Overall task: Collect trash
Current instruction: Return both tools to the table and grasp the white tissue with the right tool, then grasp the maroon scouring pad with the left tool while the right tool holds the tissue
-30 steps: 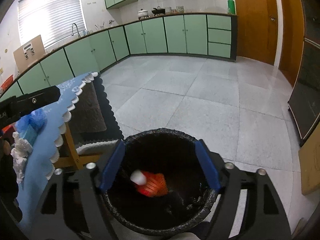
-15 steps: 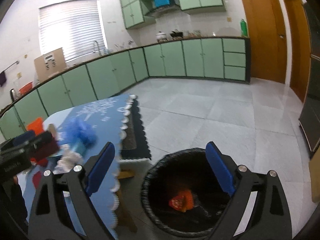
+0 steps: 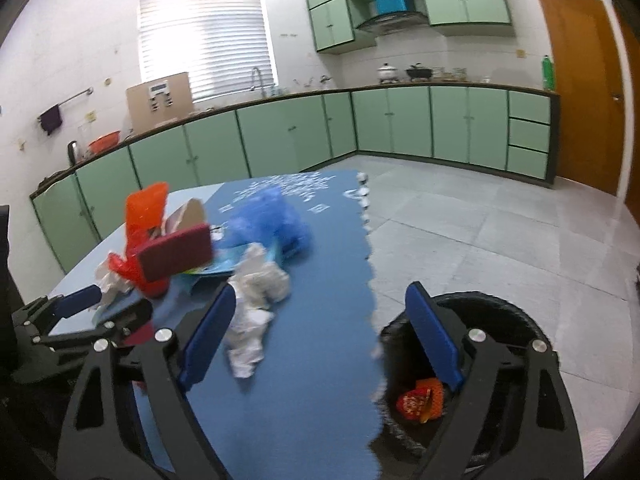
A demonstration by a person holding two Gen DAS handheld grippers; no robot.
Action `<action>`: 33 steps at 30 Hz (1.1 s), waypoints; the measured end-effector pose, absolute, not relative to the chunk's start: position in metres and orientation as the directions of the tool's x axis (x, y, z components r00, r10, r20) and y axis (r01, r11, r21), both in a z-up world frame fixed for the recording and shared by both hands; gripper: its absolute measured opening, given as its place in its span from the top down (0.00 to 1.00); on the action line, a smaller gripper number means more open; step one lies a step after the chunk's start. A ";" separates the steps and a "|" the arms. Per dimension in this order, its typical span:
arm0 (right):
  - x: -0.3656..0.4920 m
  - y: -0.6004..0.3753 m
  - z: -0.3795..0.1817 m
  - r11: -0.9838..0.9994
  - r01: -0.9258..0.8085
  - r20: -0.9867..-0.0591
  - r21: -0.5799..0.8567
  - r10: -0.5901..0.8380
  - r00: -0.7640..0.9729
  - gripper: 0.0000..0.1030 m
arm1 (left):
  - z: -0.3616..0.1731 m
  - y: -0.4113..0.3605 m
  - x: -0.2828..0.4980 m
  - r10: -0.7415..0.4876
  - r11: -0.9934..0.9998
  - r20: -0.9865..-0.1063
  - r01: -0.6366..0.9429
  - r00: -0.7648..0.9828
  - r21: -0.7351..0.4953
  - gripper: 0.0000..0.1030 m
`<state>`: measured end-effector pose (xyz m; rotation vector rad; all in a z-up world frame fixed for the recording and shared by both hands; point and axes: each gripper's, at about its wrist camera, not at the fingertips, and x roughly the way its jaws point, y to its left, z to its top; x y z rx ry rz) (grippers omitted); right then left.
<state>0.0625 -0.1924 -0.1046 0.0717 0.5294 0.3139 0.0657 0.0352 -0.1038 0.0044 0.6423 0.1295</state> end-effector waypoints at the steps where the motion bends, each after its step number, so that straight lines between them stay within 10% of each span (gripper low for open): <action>1: 0.065 -0.189 -0.105 0.945 -0.286 -0.489 0.156 0.325 0.809 0.21 | -0.105 0.038 0.065 0.121 0.992 -0.602 -0.123 0.789 0.038 0.20; 17: 0.085 -0.136 -0.131 0.915 -0.380 -0.580 0.138 0.385 0.718 0.38 | -0.129 0.076 0.057 0.152 0.981 -0.651 -0.193 0.744 0.009 0.20; 27: 0.085 -0.130 -0.137 0.899 -0.422 -0.620 0.116 0.397 0.676 0.83 | -0.130 0.068 0.059 0.124 0.986 -0.652 -0.167 0.748 -0.004 0.20; 33: 0.080 -0.144 -0.128 0.913 -0.395 -0.604 0.099 0.371 0.706 0.85 | -0.131 0.057 0.058 0.094 0.990 -0.656 -0.141 0.749 -0.020 0.20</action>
